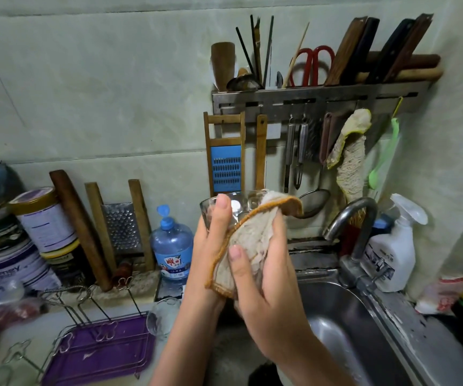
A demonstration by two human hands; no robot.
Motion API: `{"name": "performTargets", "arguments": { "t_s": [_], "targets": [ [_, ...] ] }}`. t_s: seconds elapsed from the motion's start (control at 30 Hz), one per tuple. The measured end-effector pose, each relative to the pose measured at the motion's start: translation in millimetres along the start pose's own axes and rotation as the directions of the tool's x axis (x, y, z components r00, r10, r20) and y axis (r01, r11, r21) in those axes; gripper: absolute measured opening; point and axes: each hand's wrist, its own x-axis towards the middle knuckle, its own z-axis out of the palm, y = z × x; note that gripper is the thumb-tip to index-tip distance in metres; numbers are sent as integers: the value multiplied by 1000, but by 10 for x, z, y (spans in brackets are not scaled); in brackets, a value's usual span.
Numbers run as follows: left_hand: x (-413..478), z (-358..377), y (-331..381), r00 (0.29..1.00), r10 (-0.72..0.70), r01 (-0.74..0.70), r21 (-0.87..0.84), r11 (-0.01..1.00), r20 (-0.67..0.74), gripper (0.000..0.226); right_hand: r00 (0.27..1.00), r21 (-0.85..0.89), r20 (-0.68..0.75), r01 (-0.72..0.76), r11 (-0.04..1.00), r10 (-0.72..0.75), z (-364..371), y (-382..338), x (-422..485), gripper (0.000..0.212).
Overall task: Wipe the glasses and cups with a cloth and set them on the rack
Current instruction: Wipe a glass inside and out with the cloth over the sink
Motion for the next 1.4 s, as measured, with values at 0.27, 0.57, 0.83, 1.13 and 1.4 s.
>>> {"name": "performTargets", "arguments": {
  "t_s": [0.27, 0.57, 0.83, 1.13, 1.4],
  "targets": [
    [42, 137, 150, 996, 21, -14, -87, 996, 82, 77, 999, 359, -25, -36, 932, 48, -250, -225, 494, 41],
    [187, 23, 97, 996, 27, -14, -161, 987, 80, 56, 997, -75, -13, 80, 994, -81, 57, -98, 75, 63],
    [96, 131, 76, 994, 105, -105, 14, 994, 3, 89, 940, 707, 157, -321, 630, 302, -161, 63, 587, 53],
    [139, 43, 12, 985, 141, -132, 91, 987, -101, 86, 992, 321, 31, -128, 938, 125, -77, -56, 293, 56],
    [194, 70, -12, 992, 126, -117, 209, 971, -30, 92, 891, 785, 239, -410, 463, 385, -283, 133, 566, 58]
  ]
}}
